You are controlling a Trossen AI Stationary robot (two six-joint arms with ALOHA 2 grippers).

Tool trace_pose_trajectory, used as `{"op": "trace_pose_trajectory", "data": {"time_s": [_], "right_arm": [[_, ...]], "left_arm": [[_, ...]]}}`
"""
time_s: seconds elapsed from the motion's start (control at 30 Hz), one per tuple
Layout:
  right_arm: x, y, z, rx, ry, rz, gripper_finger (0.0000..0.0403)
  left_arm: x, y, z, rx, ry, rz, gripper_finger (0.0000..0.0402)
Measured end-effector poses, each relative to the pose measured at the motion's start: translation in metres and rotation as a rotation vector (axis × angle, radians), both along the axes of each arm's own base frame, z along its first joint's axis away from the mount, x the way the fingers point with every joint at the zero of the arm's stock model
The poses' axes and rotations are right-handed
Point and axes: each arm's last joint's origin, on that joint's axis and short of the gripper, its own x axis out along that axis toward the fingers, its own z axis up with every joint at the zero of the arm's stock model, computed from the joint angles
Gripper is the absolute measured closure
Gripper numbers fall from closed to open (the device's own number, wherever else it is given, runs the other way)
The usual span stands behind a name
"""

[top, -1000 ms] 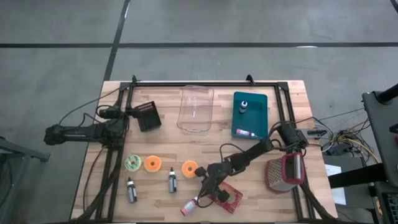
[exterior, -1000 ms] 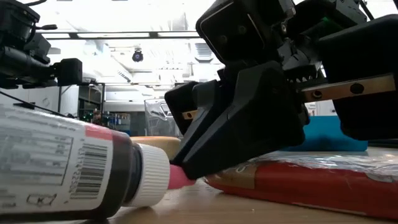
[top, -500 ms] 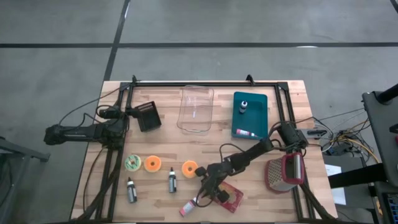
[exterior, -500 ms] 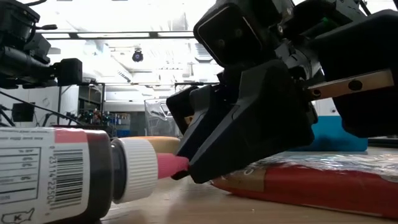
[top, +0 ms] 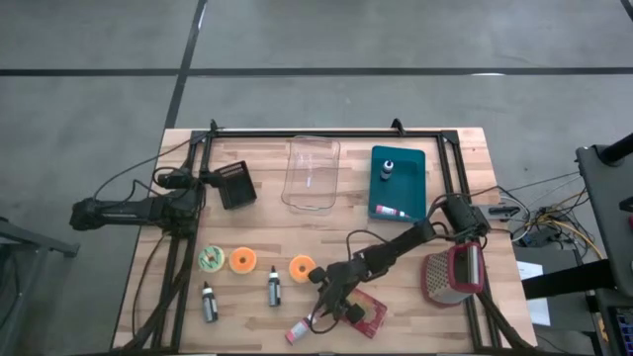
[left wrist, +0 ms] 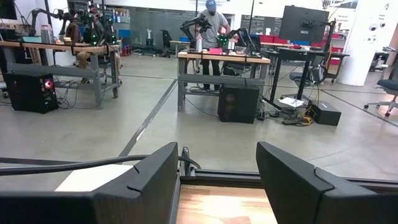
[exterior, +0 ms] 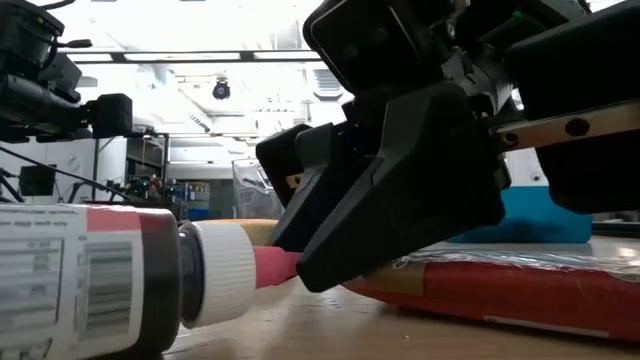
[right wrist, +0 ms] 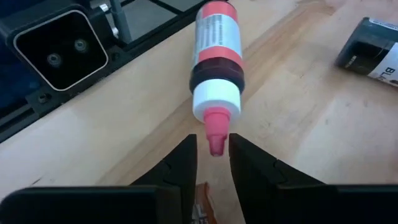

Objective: Pick & Place Food Item
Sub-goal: Put the pink food coloring bottle into the blue bin

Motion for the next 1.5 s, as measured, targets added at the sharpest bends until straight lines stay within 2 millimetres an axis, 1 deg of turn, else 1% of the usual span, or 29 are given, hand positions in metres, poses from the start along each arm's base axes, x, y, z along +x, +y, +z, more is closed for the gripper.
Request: {"op": "trace_pose_trajectory", "data": {"time_s": [0.77,1.33,1.5], "right_arm": [[0.0007,-0.0001,0.0008,-0.022,-0.035,0.013,0.0357],[0.0011,-0.0005,0.0009,-0.036,-0.043,0.001,0.0361],[0.001,-0.0005,0.0008,-0.037,-0.042,0.001,0.0375]], "left_arm": [[0.0,0.0,0.0,0.0,0.0,0.0,0.0179],[0.0,0.0,0.0,0.0,0.0,0.0,0.0179],[0.0,0.0,0.0,0.0,0.0,0.0,0.0179]]}}
